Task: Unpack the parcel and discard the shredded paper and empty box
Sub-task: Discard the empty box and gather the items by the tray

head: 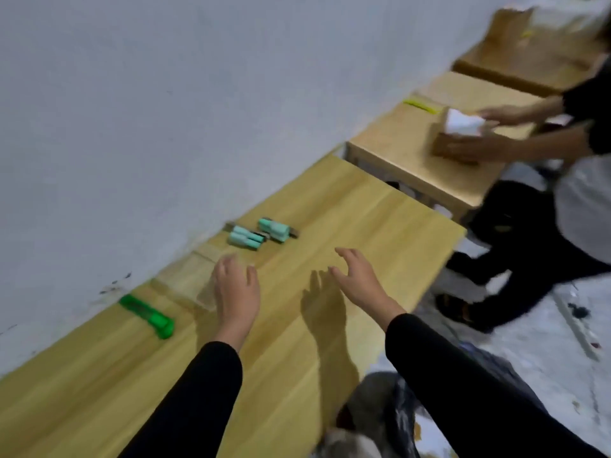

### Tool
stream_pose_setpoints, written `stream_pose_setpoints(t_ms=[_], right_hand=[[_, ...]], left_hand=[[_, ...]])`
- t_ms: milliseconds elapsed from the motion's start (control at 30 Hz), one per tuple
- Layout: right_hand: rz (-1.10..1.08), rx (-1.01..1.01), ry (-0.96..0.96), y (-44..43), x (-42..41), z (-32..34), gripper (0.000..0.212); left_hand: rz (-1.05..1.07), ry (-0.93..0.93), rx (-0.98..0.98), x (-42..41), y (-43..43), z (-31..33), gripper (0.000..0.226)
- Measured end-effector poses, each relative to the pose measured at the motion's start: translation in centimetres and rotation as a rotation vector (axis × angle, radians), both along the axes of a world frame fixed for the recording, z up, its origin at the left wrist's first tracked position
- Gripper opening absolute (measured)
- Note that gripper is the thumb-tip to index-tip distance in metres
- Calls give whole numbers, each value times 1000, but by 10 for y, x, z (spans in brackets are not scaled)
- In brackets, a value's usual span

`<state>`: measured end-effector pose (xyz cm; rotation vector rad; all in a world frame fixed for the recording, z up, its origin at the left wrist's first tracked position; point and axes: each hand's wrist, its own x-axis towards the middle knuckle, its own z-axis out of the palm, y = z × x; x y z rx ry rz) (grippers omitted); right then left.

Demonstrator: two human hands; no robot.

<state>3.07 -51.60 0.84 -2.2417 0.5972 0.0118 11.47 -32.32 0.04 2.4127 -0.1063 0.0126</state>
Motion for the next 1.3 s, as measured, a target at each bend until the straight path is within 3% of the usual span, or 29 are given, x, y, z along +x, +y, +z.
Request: stream_pose_setpoints(t_ms=[133, 267, 533, 700, 900, 1133, 1300], right_hand=[[178, 22, 6, 16, 79, -11, 51], [317, -87, 16, 26, 135, -32, 58], [426, -484, 67, 46, 186, -72, 93], [438, -552, 77, 60, 208, -77, 105], [522, -609, 74, 72, 230, -77, 102], [607, -630, 34, 73, 238, -77, 80], [572, -572, 87, 65, 233, -73, 83]], left_hand=[[401, 85, -70, 33, 42, -21, 54], [586, 135, -198, 44, 58, -45, 55], [579, 162, -330, 57, 58, -72, 51], [483, 209, -463, 65, 61, -70, 51], [421, 224, -465, 73, 62, -66, 51], [388, 226, -506, 72, 70, -69, 52], [367, 239, -521, 70, 70, -64, 52]])
